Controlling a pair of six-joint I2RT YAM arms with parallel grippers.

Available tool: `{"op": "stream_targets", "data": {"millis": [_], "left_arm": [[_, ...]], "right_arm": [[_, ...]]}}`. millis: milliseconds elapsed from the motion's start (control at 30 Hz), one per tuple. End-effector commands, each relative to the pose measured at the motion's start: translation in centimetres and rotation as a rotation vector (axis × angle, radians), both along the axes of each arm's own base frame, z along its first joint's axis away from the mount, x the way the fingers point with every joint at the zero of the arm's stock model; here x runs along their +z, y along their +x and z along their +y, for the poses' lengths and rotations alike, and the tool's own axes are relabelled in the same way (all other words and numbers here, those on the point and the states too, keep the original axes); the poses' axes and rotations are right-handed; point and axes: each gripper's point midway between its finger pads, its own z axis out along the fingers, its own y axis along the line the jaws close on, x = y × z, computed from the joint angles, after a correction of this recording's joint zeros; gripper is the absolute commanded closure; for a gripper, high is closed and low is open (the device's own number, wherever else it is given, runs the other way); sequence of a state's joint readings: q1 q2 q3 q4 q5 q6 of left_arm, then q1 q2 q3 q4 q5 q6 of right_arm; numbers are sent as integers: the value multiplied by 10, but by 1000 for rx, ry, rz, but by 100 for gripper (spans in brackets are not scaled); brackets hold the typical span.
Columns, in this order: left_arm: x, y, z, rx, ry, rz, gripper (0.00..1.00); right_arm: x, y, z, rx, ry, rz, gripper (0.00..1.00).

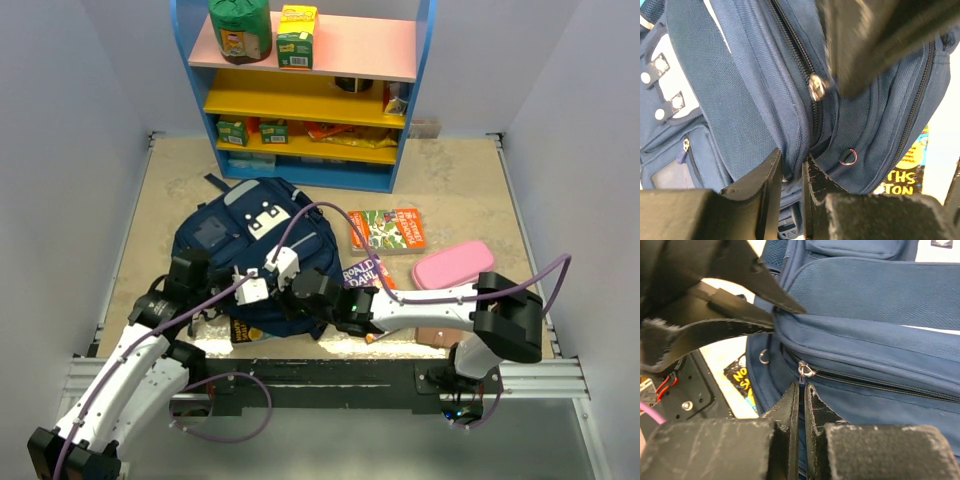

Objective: Pack the student bag
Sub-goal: Unzip the student bag at the center of the board.

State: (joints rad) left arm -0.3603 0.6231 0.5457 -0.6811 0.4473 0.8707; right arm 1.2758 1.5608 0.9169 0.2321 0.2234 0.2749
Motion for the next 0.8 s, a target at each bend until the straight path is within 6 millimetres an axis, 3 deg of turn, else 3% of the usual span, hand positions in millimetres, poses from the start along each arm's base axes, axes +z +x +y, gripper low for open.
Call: {"op": "stream_targets", "data": {"millis": [0,200,333,400,467,533,600,667,700,767], "left_arm": [[39,13,-21,-4,-153,-67,88],[45,15,-25,32,-213,-60,88],[50,24,-26,81,-243,-53,87],[53,26,-25,93,-233,-42,87],[49,26,-21,111,-216,-38,87],[47,25,-16,117,-198,-63,86],[50,24,-13,126,-198,-87,84],[51,24,-11,137,-192,-83,79],[49,24,-11,141,-183,-67,78],[55,25,-9,155,-168,-49,75]], "right_arm": [[33,-28,31,75,140,17,100],[41,-41,49,115,225,29,100],[38,-39,72,119,231,31,100],[39,-35,74,100,231,27,100],[40,-32,69,73,228,32,96],[40,-29,60,44,224,30,84],[49,-21,46,-12,221,12,72],[47,-17,30,-52,191,3,65],[61,-15,22,-74,216,-4,60],[60,-5,4,-131,205,10,54]]}}
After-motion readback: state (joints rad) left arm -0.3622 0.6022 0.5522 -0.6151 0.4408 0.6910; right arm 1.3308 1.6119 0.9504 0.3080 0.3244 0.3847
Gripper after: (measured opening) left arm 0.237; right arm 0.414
